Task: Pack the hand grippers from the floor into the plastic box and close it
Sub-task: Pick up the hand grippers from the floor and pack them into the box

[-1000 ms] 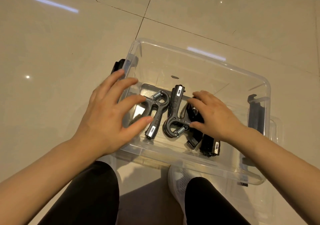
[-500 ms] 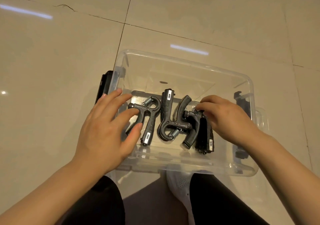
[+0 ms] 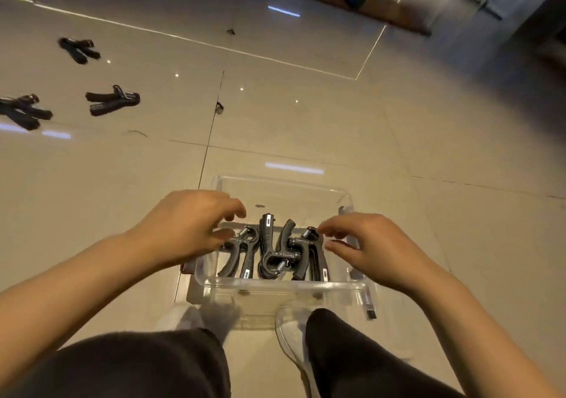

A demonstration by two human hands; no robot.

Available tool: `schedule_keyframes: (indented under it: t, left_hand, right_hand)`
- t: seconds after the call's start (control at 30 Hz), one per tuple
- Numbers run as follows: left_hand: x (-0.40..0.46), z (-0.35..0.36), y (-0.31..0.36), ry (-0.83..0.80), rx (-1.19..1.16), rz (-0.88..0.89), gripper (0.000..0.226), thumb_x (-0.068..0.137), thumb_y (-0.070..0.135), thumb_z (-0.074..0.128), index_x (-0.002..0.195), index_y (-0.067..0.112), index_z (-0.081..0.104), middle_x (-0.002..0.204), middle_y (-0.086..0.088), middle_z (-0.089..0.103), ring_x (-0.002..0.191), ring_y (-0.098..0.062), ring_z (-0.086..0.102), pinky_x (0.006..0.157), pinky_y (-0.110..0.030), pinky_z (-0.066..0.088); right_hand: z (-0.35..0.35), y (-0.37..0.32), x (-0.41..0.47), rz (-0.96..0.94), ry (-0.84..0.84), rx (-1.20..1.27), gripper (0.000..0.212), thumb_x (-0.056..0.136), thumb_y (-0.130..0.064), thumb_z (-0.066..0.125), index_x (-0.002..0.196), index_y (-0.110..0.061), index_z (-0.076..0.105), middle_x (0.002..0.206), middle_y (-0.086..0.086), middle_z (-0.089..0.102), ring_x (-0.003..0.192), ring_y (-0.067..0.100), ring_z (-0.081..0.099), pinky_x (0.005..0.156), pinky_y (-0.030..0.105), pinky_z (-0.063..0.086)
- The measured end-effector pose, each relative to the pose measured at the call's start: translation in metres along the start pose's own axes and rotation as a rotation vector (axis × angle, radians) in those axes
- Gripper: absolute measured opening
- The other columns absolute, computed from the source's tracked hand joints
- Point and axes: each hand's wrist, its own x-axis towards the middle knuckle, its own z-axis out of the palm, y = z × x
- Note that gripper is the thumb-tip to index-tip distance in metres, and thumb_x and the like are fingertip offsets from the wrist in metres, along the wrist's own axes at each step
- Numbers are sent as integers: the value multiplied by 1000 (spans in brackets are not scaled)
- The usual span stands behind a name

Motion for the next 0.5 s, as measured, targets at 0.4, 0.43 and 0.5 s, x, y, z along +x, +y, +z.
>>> schedule_keyframes:
  t: [0.4, 0.43, 0.5]
  left_hand:
    - [-123, -178, 77, 332, -187, 209, 18, 83, 33, 59, 97, 24, 65, 81, 13, 60, 74, -6, 58, 68, -27, 53]
    - [-136, -182, 77, 345, -201, 220, 16, 83, 31, 62, 97, 24, 66, 82, 12, 62, 74, -7, 59, 68, -29, 54]
    - [-160, -188, 70, 355, -216, 226, 13, 83, 29, 65, 95, 25, 66, 83, 11, 66, 75, -7, 62, 68, -34, 55]
  right_hand:
    - [-113, -177, -139, 41, 302, 212, 21, 89, -33, 59, 110, -28, 63, 99, -18, 62, 90, -2, 58, 82, 18, 50]
    - [-113, -193, -144, 35, 308, 198, 22, 89, -33, 59, 111, -28, 63, 100, -17, 62, 90, -2, 58, 82, 19, 50]
    - [-109, -221, -151, 19, 309, 177, 23, 89, -34, 60, 111, -29, 62, 102, -17, 63, 89, -3, 58, 83, 20, 51]
